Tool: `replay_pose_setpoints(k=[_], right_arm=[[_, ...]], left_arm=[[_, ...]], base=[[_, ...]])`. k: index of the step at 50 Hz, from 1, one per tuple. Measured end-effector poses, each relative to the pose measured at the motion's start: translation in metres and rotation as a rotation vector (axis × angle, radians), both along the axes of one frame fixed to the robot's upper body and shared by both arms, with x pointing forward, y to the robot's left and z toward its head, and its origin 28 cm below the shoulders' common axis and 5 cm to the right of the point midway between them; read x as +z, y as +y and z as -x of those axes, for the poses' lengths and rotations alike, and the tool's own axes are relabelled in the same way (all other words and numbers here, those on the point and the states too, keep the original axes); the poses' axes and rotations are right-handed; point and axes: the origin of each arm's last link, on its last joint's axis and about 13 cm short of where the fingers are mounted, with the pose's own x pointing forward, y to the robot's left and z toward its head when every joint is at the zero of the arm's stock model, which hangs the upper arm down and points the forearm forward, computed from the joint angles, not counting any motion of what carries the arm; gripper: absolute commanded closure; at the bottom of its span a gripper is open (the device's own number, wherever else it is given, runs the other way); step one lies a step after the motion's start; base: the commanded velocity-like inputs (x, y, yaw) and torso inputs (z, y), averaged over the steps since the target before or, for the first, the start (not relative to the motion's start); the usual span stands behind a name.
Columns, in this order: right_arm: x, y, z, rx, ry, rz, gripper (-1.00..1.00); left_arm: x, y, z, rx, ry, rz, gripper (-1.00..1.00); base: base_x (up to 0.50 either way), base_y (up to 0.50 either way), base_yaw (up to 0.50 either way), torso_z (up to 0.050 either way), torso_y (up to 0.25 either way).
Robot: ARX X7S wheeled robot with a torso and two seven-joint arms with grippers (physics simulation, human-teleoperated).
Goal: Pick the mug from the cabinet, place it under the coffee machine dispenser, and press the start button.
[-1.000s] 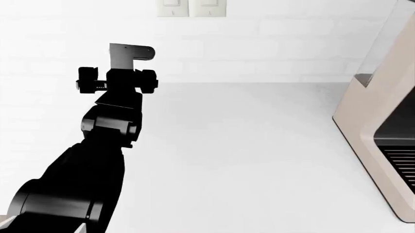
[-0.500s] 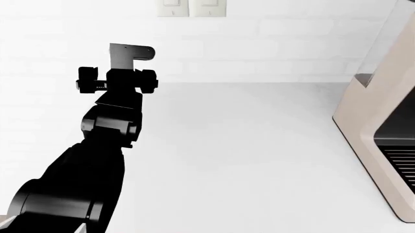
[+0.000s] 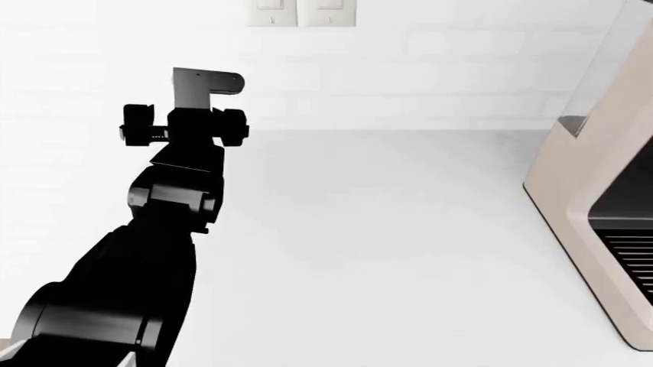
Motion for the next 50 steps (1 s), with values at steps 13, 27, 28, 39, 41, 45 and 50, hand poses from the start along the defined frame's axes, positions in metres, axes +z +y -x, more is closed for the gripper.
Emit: replay_pose_setpoints(k=[13, 27, 28, 39, 41, 45, 50], right_arm=[[-0.006, -0.001, 0.01, 0.032, -0.025, 0.035, 1.0], [-0.013, -0.002, 0.016, 0.048, -0.055, 0.08, 1.0], [-0.014, -0.002, 0.016, 0.049, -0.057, 0.082, 1.0], [-0.017, -0.003, 0.017, 0.058, -0.073, 0.097, 1.0], [-0.017, -0.003, 0.017, 0.06, -0.075, 0.098, 1.0], [-0.018, -0.003, 0.017, 0.065, -0.079, 0.101, 1.0], [-0.02, -0.004, 0.017, 0.072, -0.086, 0.102, 1.0]], left_arm=[[0.0, 0.0, 0.0, 0.004, -0.011, -0.01, -1.0], [0.0, 0.0, 0.0, 0.007, -0.015, -0.017, -1.0], [0.0, 0.0, 0.0, 0.007, -0.015, -0.017, -1.0], [0.0, 0.0, 0.0, 0.006, -0.015, -0.019, -1.0], [0.0, 0.0, 0.0, 0.005, -0.014, -0.019, -1.0], [0.0, 0.0, 0.0, 0.004, -0.012, -0.018, -1.0], [-0.001, 0.0, 0.0, 0.002, -0.01, -0.017, -1.0]], base=[[-0.33, -0.2, 0.0, 0.0, 0.0], [-0.5, -0.42, 0.0, 0.0, 0.0], [-0.45, -0.49, 0.0, 0.0, 0.0], [-0.43, -0.5, 0.0, 0.0, 0.0], [-0.38, -0.5, 0.0, 0.0, 0.0], [-0.31, -0.5, 0.0, 0.0, 0.0], [-0.11, -0.39, 0.0, 0.0, 0.0]])
